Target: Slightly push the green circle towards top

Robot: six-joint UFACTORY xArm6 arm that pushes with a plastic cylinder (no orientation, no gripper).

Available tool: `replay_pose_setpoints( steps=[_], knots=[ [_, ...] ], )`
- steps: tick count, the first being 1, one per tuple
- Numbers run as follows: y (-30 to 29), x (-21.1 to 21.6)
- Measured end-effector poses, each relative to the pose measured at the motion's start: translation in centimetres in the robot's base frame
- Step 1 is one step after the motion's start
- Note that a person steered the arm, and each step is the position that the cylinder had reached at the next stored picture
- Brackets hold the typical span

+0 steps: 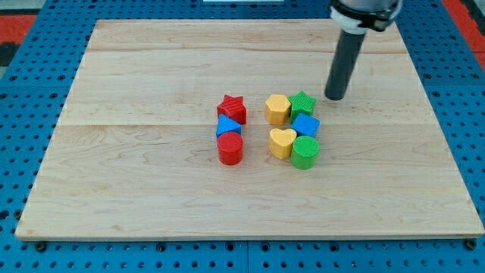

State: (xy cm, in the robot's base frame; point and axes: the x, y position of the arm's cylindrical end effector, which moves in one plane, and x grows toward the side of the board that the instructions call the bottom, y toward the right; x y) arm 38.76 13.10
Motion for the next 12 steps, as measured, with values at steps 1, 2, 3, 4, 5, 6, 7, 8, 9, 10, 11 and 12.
replay_pose_setpoints(
  steps=[1,2,3,4,5,6,7,8,9,10,11,12],
  knots=[
    [-2.0,0.7],
    [-3.4,0.7],
    [-3.6,1.0],
    [0.1,1.3],
    [0.5,5.1],
    [0.5,8.8],
    [2.6,11.3],
    [1.6,12.0],
    [-0.7,12.0],
    [-2.4,12.2],
    [-3.5,16.3],
    [-5.0,15.5]
  ],
)
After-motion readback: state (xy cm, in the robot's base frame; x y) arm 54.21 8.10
